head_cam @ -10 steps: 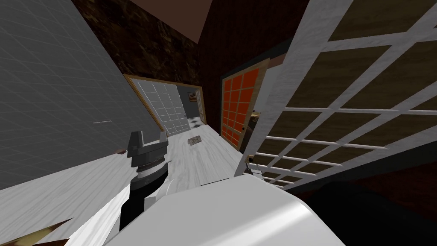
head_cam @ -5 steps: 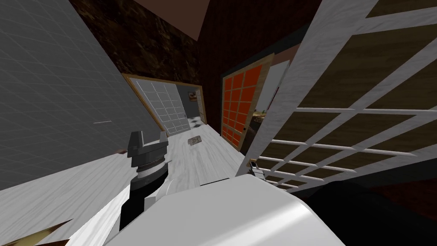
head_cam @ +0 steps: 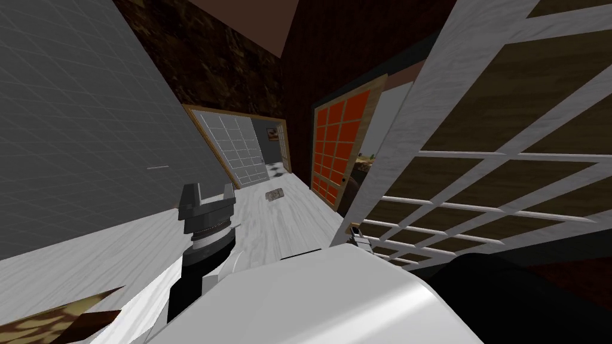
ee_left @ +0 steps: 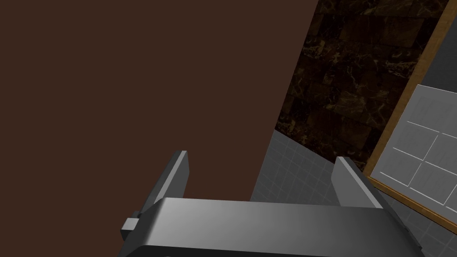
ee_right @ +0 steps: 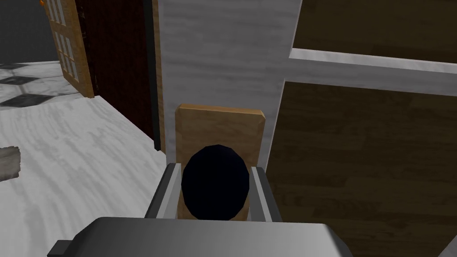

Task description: Pull the door open

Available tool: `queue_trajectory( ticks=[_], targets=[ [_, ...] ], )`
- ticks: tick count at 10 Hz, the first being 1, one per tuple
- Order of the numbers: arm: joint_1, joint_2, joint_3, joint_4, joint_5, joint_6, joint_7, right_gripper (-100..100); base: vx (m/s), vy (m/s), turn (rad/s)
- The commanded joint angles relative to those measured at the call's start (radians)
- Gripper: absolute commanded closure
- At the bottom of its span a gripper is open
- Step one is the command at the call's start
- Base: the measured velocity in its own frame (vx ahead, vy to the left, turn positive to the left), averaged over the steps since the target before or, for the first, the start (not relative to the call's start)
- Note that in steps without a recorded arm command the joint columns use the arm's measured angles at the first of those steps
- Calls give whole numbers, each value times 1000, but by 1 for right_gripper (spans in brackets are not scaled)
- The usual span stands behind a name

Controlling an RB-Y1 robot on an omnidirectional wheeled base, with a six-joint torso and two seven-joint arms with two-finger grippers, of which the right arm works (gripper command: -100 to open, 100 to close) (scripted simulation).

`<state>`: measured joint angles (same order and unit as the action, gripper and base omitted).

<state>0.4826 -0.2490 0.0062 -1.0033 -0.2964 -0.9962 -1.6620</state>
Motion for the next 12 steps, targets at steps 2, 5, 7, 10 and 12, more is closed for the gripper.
queue_trajectory(
  ticks=[2,5,7,10,12],
  targets=[
    [13,-17,25,7,20,-26,-25,100,-190,-12,137],
    [27,-41,48,12,39,-52,-52,100,-233,-21,110],
    [37,-57,63,16,52,-69,-70,100,-242,-14,73],
    [37,-56,71,28,57,-75,-73,100,-68,-25,129],
    [42,-67,78,37,65,-95,-84,100,-82,-39,240]
  ],
)
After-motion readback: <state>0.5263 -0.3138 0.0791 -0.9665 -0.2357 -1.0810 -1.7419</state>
